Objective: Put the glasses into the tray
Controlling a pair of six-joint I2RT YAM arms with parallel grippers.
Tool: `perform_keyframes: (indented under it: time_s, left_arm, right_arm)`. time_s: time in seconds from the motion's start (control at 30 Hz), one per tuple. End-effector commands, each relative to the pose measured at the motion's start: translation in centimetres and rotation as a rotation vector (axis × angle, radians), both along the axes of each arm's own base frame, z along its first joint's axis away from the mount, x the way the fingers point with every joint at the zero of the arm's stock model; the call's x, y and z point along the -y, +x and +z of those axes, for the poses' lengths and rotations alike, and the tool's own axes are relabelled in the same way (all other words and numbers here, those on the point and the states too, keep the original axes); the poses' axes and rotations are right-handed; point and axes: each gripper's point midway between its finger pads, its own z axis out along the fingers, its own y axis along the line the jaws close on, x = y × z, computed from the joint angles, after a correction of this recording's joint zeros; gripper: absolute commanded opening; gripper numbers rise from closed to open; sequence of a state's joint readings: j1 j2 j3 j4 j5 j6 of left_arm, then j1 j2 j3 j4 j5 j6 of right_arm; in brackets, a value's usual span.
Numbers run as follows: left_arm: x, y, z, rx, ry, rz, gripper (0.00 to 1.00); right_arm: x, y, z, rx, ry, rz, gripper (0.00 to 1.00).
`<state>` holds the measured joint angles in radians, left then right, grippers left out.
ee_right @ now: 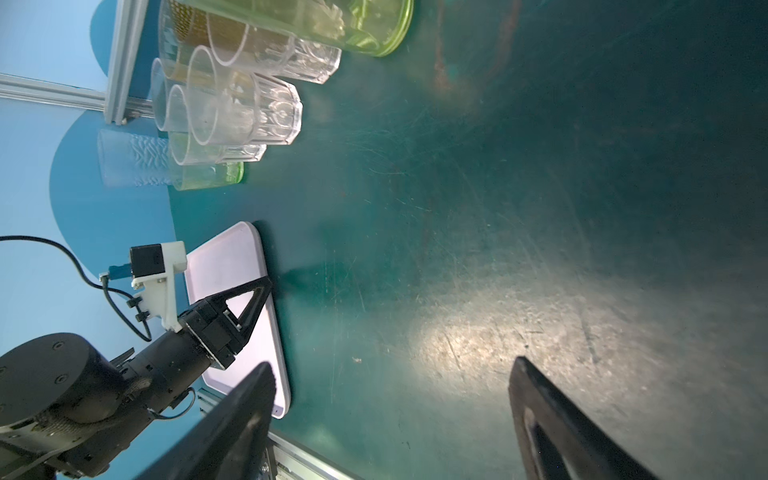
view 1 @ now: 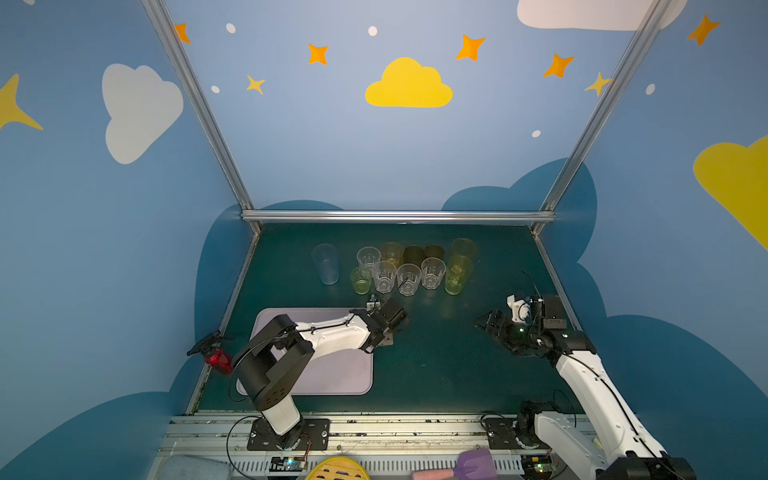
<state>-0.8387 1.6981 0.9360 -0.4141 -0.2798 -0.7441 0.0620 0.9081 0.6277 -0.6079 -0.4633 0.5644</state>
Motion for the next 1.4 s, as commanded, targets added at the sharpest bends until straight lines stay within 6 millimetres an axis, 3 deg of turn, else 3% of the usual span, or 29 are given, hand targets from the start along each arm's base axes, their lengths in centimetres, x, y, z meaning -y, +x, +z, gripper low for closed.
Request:
perform_keyframes:
  time_s: [0.0,0.37,0.5,0.63,0.73,0.83,0.97,1.2,1.37]
  left_arm:
    - [0.5,-0.6,-0.3,-0.021,0.042,0.002,0.27]
    - [7.2,-0.2,0.1,-0.022,-0.037,-0.09,0.26]
    - [9.3,0.6,1.9,0.008,-0.122,-0.109,0.3]
    - [9.8,1.5,4.5,0.07,-0.156,-0.124,0.39]
    - [9.1,2.0,5.9,0.087,-0.179,-0.116,0.49]
    - [7.7,2.0,6.7,0.081,-0.224,-0.092,0.67]
    - [4.7,1.8,7.9,0.096,-0.297,-0.039,0.99]
    - [-2.3,0.9,9.6,0.146,-0.282,0.101,1.0]
    - [-5.7,0.1,10.0,0.188,-0.296,0.166,1.0]
  right_arm:
    - [0.3,-0.8,-0.7,-0.02,-0.027,0.008,0.87]
    - [0.6,-1.5,-1.2,-0.035,-0.042,-0.005,0.87]
    - [0.7,-1.9,-1.7,-0.046,-0.041,-0.014,0.87]
    - [0.7,-2.3,-2.1,-0.058,-0.035,-0.022,0.87]
    - [0.0,-2.5,-2.1,-0.042,-0.006,-0.016,0.86]
    - [-0.8,-2.7,-2.3,-0.031,0.001,-0.003,0.86]
    - [-2.5,-2.7,-2.4,-0.039,0.004,0.039,0.85]
    - [-7.2,-1.9,-2.9,-0.04,-0.017,0.164,0.84]
    - [-11.7,-1.0,-3.2,-0.04,-0.005,0.259,0.78]
